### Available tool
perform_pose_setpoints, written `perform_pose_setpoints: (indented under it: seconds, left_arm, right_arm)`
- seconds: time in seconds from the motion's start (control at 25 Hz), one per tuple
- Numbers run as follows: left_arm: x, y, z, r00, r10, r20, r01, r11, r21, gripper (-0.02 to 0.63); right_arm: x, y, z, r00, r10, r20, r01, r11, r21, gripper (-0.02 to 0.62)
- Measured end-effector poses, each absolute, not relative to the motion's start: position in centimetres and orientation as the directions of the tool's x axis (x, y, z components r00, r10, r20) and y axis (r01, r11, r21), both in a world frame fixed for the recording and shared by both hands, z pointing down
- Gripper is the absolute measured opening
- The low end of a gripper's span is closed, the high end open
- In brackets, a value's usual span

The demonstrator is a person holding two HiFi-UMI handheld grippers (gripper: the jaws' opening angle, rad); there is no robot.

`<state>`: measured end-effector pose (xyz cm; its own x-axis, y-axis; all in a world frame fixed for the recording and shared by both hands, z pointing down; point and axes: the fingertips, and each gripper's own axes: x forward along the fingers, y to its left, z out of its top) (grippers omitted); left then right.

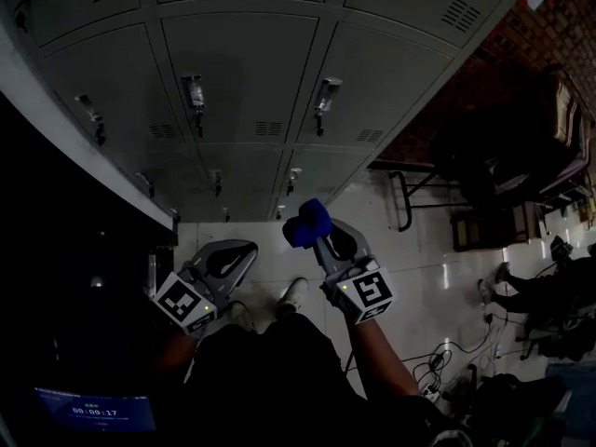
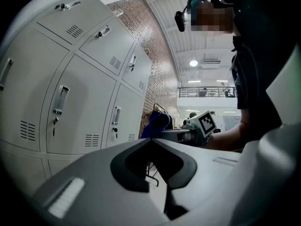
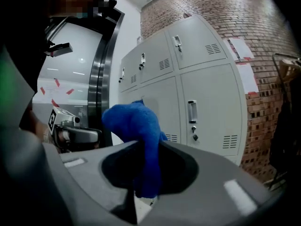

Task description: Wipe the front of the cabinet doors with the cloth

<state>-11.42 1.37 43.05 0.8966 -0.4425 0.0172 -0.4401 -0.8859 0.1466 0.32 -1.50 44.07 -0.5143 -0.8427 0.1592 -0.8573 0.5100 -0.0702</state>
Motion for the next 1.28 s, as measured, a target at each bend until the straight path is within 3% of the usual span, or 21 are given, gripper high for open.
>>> perform_pose_setpoints:
  seconds: [0.36, 1.28]
  left_arm:
    - [-14.1, 2.9, 42.2, 0.877, -0.479, 0.021, -0.479, -0.871, 0.108, 0.005]
    - [-10.1, 6.1, 41.8, 0.879, -0.474, 0.050, -0.477, -0.873, 0.105, 0.005]
  right_arm:
    - [-5.4, 3.8, 42.5, -0.625, -0.761, 0.172, -0.779, 0.620, -0.091, 0.069]
    - [-4.2, 7.0, 42.4, -0.718, -0.674, 0.175, -0.695, 0.710, -0.115, 0.069]
